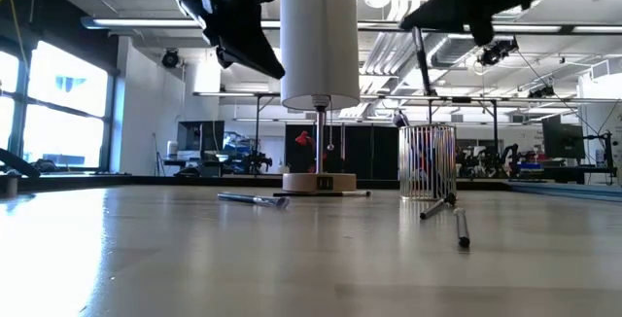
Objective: Pick & Place Makeup Brushes
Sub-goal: Put the black powder brush into the makeup brush holder, then put the black foundation brush into the makeup brush holder
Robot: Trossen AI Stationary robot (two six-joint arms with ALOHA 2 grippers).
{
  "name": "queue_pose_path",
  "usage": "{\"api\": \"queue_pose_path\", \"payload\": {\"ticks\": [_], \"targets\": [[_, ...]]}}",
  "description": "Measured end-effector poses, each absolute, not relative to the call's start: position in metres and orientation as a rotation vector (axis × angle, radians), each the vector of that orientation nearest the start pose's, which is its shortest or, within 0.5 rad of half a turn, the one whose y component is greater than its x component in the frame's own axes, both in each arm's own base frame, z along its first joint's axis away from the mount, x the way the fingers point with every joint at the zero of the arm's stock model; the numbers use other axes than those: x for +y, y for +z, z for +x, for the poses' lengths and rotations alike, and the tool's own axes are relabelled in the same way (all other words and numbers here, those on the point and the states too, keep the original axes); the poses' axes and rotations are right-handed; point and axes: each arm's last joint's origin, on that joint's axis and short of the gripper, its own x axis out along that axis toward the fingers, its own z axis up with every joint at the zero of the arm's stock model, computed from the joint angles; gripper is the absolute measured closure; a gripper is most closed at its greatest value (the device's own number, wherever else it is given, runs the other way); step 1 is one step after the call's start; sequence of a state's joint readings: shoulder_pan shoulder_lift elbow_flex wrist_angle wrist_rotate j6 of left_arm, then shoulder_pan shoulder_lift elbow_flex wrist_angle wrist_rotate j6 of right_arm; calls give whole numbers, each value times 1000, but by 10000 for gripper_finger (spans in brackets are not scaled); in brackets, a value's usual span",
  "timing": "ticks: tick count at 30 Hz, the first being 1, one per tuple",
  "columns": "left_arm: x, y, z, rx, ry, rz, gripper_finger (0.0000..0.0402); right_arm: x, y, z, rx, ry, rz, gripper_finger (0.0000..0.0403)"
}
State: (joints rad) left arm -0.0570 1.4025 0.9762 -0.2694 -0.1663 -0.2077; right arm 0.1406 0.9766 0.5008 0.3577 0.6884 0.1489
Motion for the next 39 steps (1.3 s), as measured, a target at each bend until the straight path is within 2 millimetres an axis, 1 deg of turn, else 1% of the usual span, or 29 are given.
{"api": "queue_pose_path", "payload": {"ticks": [2,5,9,11,14,17,20,23,26,29,32,34,36,39], "targets": [[-12,256,298,665,186,-154,401,-3,247,199,-59,-553,11,402],[-13,257,299,648,192,-185,401,-18,229,188,-121,-573,-45,402],[-13,259,300,628,201,-224,401,-30,198,182,2,-562,-25,402],[-13,259,300,625,206,-241,401,-34,185,180,64,-562,-14,400],[-13,259,300,624,212,-241,401,-36,181,179,66,-574,42,384],[-12,259,300,613,258,-247,401,-37,182,181,100,-582,64,356],[-11,259,300,617,253,-214,398,-37,190,188,151,-573,57,320],[-11,259,300,623,234,-154,378,-38,202,196,260,-567,44,285],[-11,259,300,631,216,-99,342,-37,227,204,378,-571,76,259],[-13,258,299,655,144,-56,298,-34,258,205,486,-556,228,252],[-14,254,301,673,27,-25,262,-27,284,199,579,-532,451,262],[-15,248,304,707,-34,18,248,-20,293,194,634,-534,562,280],[-16,243,304,735,-90,105,243,-9,294,190,677,-537,598,304],[-18,237,307,779,-191,195,245,7,285,186,719,-574,660,354]]}}
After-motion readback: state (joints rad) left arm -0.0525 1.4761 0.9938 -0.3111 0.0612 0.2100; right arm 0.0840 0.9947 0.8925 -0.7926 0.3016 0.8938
